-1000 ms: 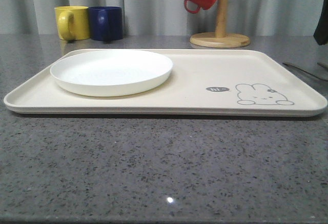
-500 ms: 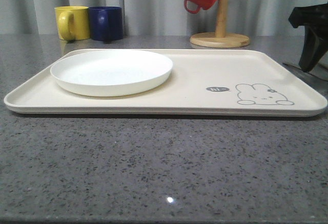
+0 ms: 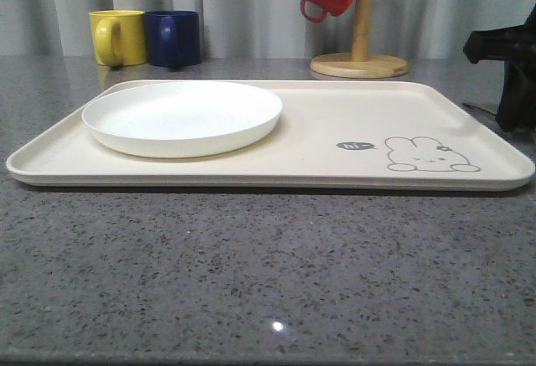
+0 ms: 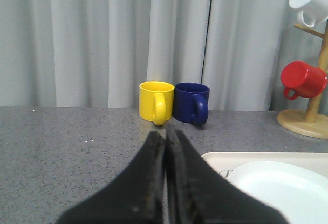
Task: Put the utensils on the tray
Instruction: 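Reach the right gripper down and grasp the fork, then carry the fork onto the tray beside the plate and release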
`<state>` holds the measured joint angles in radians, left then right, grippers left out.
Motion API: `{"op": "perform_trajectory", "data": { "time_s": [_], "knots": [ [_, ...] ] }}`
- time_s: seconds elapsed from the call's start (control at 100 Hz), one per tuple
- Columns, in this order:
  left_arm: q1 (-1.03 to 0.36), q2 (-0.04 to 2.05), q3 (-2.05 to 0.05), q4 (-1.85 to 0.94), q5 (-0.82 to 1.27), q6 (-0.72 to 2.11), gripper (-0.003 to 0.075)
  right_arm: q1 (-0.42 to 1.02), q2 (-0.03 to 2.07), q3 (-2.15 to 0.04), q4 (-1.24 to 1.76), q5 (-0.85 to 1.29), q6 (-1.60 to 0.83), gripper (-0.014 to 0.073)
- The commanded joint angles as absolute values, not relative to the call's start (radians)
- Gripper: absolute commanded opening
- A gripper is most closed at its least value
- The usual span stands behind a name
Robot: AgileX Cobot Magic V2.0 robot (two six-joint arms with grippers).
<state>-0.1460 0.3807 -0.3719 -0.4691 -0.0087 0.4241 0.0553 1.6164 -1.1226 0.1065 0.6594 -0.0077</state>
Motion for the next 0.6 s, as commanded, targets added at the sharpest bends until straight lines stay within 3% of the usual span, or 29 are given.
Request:
{"op": "perform_trajectory", "data": {
  "time_s": [0.0, 0.36, 0.59],
  "knots": [
    [-0.151, 0.386, -0.399, -0.474, -0.081, 0.423, -0.0018, 0.055, 1.585, -1.148, 0.112, 0.643, -0.017, -0.0001],
    [-0.151, 0.386, -0.399, -0.474, -0.081, 0.423, -0.0018, 0.069, 1.51, -1.257, 0.121, 0.783, 0.047, -0.0027],
    [-0.151, 0.386, -0.399, -0.474, -0.081, 0.423, -0.0018, 0.209, 1.458, -1.298, 0.098, 0.778, 0.231, -0.0027]
  ]
}}
